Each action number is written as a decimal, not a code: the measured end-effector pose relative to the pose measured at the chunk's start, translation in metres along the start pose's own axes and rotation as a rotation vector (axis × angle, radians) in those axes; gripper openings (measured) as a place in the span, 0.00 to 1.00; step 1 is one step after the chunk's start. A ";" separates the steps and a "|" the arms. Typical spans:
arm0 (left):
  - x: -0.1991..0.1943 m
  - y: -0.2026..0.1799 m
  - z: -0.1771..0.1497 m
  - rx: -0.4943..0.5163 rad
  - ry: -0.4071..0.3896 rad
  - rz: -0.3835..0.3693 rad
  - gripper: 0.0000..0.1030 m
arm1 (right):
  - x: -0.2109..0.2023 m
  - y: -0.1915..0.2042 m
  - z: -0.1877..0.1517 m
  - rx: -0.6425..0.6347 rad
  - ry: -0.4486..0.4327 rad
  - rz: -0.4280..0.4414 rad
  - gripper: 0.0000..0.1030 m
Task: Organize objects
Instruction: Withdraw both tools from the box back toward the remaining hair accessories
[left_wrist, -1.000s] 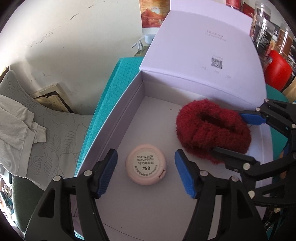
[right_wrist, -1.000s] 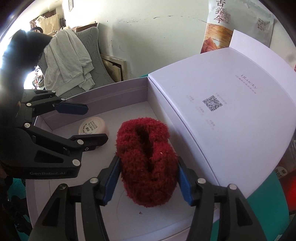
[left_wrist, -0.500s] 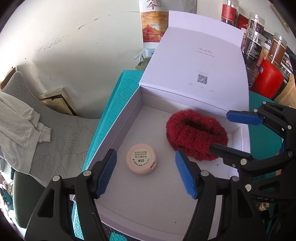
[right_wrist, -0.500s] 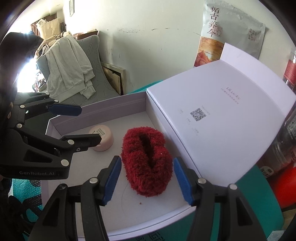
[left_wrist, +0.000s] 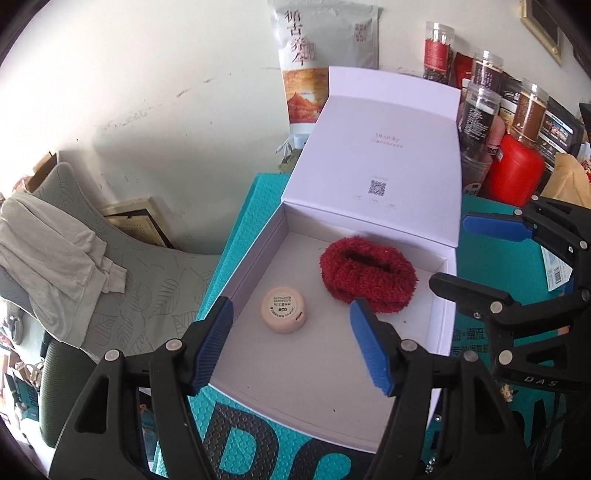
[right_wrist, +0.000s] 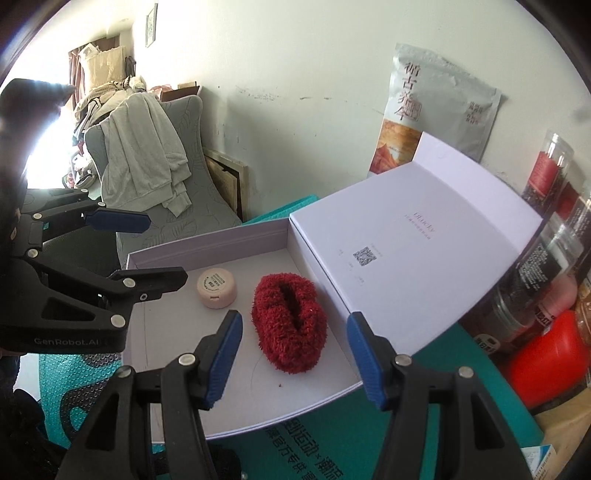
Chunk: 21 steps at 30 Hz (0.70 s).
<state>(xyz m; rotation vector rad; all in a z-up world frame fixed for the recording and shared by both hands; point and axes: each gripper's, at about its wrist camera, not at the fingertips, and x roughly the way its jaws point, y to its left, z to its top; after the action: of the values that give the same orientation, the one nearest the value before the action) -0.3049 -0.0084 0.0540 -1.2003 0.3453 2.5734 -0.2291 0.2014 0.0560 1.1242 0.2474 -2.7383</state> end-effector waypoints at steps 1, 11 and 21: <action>-0.007 -0.002 -0.001 0.002 -0.007 0.000 0.64 | -0.007 0.002 0.000 -0.004 -0.008 -0.004 0.58; -0.082 -0.018 -0.013 0.004 -0.077 0.021 0.67 | -0.065 0.015 -0.011 -0.010 -0.069 -0.043 0.58; -0.144 -0.033 -0.036 -0.008 -0.122 0.032 0.68 | -0.120 0.033 -0.028 -0.036 -0.123 -0.084 0.58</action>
<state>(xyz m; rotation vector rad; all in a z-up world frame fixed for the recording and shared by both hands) -0.1790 -0.0108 0.1398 -1.0417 0.3312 2.6630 -0.1183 0.1870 0.1182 0.9534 0.3327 -2.8503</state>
